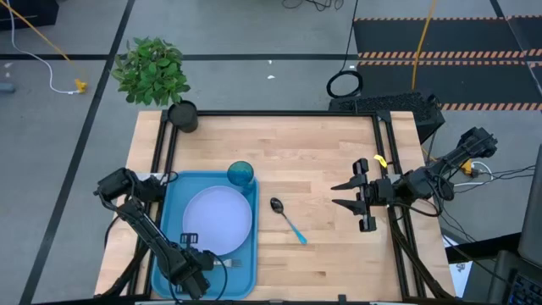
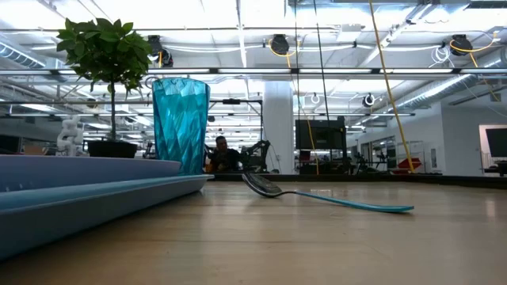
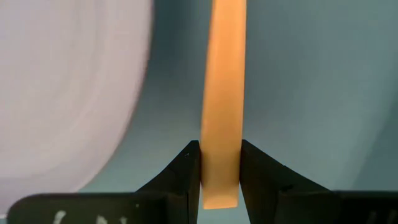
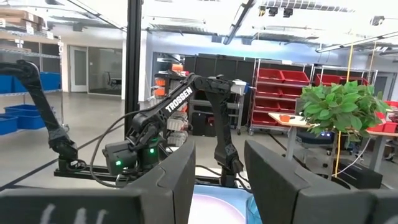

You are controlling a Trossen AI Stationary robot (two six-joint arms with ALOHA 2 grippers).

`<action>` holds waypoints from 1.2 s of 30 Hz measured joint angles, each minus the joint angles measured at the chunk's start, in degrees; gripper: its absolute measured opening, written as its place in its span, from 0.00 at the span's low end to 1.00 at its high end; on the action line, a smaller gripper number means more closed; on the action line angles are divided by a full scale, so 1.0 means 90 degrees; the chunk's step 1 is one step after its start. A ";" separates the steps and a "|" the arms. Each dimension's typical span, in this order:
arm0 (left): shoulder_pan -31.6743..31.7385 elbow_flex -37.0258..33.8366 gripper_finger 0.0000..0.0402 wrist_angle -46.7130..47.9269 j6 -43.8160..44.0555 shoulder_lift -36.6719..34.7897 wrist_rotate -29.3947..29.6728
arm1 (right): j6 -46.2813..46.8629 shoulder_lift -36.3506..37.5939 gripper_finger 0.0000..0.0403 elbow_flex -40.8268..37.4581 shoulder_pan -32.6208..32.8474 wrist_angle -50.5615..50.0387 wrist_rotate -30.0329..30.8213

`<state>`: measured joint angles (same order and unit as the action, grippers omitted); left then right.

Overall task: Pick and place plate/cup/fork/spoon on tray
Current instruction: Put the yellow fork to the right of the purple plate on the blue tray, then put the blue spoon to the right of the yellow fork on the blue tray

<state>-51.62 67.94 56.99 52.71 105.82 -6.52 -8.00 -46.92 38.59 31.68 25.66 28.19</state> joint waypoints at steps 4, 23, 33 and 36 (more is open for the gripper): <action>0.0018 -0.0122 0.21 0.0000 0.0058 0.0000 -0.0103 | -0.0001 0.0000 0.32 0.0000 0.0000 0.0003 0.0002; 0.0036 -0.0145 0.38 0.0330 0.0372 0.0000 0.0315 | 0.0001 0.0000 0.32 0.0000 0.0000 0.0006 0.0002; 0.0166 -0.0116 0.39 0.0365 0.1642 -0.0289 -0.0634 | 0.0222 -0.0175 0.32 -0.0002 -0.0002 -0.0292 0.0355; 0.0180 -0.0109 0.39 0.0330 0.2287 -0.0586 -0.0744 | 0.0267 -0.0358 0.32 -0.0002 -0.0009 -0.0388 0.0725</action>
<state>-50.00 66.96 59.96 73.29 100.55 -13.22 -5.60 -50.14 38.57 31.60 22.17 34.72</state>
